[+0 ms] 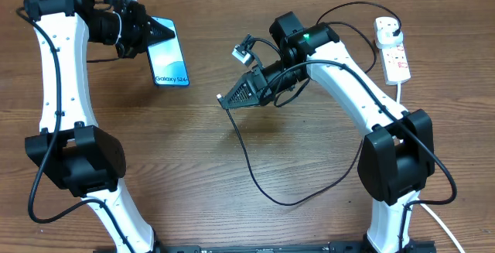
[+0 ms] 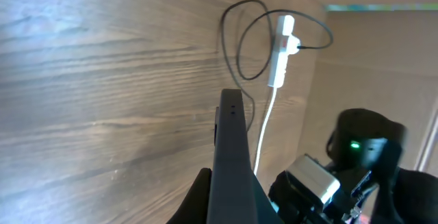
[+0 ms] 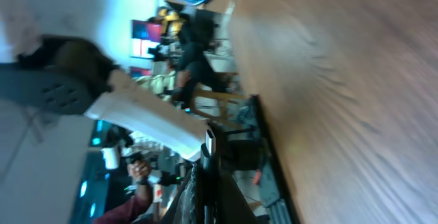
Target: Plug charger to phone and switch on socket
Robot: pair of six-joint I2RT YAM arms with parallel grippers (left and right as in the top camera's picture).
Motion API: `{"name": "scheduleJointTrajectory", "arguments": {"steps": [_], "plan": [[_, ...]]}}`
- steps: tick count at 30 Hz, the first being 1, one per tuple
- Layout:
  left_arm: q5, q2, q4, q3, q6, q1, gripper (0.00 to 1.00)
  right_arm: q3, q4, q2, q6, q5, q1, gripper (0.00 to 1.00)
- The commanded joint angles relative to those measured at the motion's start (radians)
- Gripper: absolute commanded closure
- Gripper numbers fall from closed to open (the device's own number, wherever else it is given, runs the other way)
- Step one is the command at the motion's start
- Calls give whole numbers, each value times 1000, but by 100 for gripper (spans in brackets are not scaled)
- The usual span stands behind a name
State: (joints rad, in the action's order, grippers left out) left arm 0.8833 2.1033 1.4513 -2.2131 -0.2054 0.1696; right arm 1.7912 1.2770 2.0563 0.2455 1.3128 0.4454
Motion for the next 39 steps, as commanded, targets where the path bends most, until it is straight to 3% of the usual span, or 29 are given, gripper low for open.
{"name": "scheduleJointTrajectory", "arguments": {"steps": [1, 6, 15, 24, 27, 32, 39], "plan": [[122, -14, -30, -9, 26, -14, 96, 2, 3, -8, 77, 127, 0, 96], [190, -14, -76, -9, 14, -24, 96, 1, -3, 0, 77, 206, 0, 96], [192, -14, -171, 2, -171, -31, 96, 1, -69, 11, 23, 256, 0, 96], [309, -14, -390, 143, -296, -55, 96, 1, -333, 22, -254, 245, 0, 96], [376, -14, -503, 223, -351, -61, 96, 1, -396, 22, -370, 138, 0, 96], [457, -14, -675, 314, -447, -61, 95, 1, -425, 22, -433, 101, 0, 96], [483, -14, -753, 328, -451, -61, 96, 1, -468, 31, -523, 53, 6, 96]]}}
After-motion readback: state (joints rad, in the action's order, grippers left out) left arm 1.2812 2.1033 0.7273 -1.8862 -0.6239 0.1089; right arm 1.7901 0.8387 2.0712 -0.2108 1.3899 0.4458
